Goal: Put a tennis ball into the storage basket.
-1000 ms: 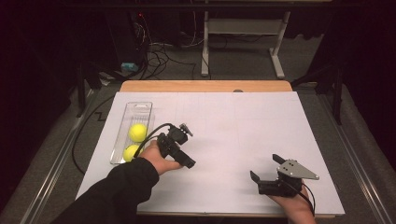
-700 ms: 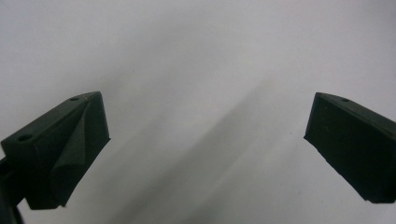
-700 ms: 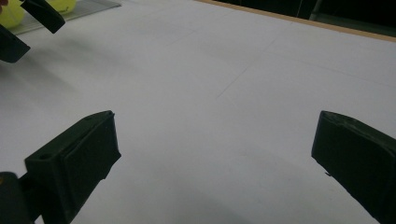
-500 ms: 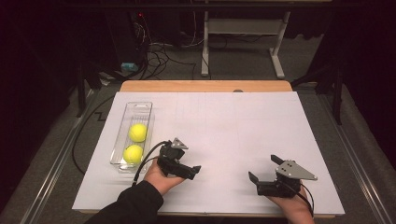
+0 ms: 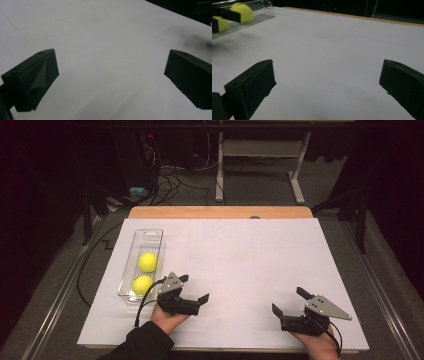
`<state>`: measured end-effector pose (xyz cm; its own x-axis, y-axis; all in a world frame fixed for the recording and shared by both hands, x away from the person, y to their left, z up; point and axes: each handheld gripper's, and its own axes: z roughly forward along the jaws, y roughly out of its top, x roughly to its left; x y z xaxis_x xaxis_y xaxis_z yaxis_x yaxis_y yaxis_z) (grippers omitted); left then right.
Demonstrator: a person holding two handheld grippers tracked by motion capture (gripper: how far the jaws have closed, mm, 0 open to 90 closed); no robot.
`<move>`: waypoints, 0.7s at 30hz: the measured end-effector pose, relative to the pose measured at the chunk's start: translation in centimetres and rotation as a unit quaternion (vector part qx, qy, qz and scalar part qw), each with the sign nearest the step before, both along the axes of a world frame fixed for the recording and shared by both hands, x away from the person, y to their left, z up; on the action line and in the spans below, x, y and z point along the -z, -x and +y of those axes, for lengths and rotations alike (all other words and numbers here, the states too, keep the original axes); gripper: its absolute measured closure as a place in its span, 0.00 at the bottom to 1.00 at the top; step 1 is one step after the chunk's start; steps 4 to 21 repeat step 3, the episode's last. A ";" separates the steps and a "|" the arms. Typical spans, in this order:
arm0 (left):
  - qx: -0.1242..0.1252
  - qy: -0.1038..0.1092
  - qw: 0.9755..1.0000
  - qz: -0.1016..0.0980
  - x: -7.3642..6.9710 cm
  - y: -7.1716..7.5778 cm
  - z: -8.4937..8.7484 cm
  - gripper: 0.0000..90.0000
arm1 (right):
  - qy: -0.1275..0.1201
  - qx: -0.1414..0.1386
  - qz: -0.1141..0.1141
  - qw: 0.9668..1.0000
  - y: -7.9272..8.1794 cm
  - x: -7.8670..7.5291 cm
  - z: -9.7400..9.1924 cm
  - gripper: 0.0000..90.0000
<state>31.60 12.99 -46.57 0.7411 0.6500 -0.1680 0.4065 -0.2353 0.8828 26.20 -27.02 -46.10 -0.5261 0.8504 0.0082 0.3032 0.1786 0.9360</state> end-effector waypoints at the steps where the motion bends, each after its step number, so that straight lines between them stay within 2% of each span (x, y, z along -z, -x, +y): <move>1: 0.002 0.008 1.000 0.000 0.0 0.0 0.1 0.00 | 0.000 0.001 0.000 1.000 -0.1 0.1 0.0 0.00; 21: -0.003 0.011 1.000 0.000 -0.1 0.1 0.3 0.00 | 0.002 0.003 0.003 1.000 -0.2 0.2 0.1 0.00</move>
